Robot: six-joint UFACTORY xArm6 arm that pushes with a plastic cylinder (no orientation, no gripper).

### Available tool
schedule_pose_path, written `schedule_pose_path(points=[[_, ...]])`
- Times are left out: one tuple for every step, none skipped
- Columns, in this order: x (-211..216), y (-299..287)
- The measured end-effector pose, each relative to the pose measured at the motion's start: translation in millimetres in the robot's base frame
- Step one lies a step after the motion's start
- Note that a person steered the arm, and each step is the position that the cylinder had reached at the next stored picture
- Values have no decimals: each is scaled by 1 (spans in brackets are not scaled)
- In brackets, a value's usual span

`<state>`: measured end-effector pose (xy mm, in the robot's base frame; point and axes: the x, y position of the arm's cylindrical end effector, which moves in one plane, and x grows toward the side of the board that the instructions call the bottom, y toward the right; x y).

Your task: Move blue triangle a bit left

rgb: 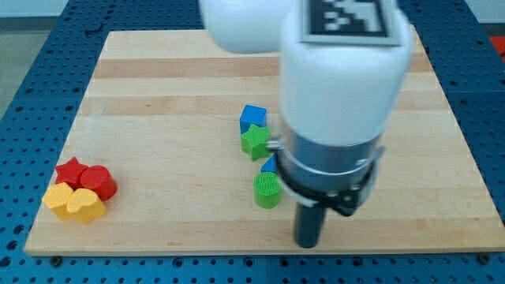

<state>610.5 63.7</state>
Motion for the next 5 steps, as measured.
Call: schedule_pose_path(points=[[-28,27],[-63,32],[-77,24],[-77,-1],[-77,-26]])
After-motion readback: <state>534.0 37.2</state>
